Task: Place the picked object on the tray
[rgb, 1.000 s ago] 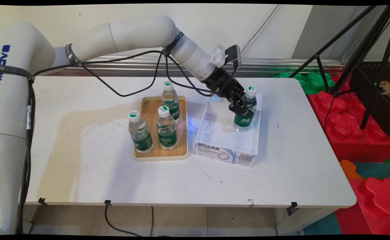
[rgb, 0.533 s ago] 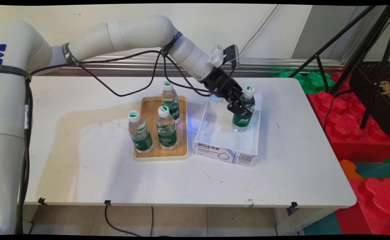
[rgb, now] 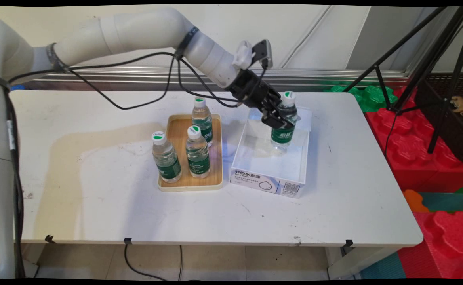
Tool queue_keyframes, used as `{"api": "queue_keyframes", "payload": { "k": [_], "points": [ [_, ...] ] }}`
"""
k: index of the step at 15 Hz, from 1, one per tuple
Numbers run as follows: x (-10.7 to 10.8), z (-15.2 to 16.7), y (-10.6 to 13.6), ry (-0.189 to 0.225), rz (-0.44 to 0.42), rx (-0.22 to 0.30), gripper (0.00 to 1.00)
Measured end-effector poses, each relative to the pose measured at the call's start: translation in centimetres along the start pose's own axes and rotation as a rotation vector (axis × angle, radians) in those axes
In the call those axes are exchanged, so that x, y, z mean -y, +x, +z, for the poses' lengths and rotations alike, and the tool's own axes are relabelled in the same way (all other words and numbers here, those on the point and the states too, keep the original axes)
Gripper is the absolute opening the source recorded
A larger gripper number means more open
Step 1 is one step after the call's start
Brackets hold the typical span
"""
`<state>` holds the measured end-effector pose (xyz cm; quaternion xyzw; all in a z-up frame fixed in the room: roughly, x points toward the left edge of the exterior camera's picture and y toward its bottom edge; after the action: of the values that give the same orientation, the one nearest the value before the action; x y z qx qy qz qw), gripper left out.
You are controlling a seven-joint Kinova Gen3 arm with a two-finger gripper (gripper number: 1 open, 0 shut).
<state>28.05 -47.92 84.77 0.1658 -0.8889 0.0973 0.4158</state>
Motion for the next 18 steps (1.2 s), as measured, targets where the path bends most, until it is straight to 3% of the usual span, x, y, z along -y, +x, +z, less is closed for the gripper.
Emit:
{"api": "queue_keyframes", "payload": {
  "k": [18],
  "points": [
    [-3.8,-18.1,-0.6,0.066,0.052,-0.069,0.0]
  ]
}}
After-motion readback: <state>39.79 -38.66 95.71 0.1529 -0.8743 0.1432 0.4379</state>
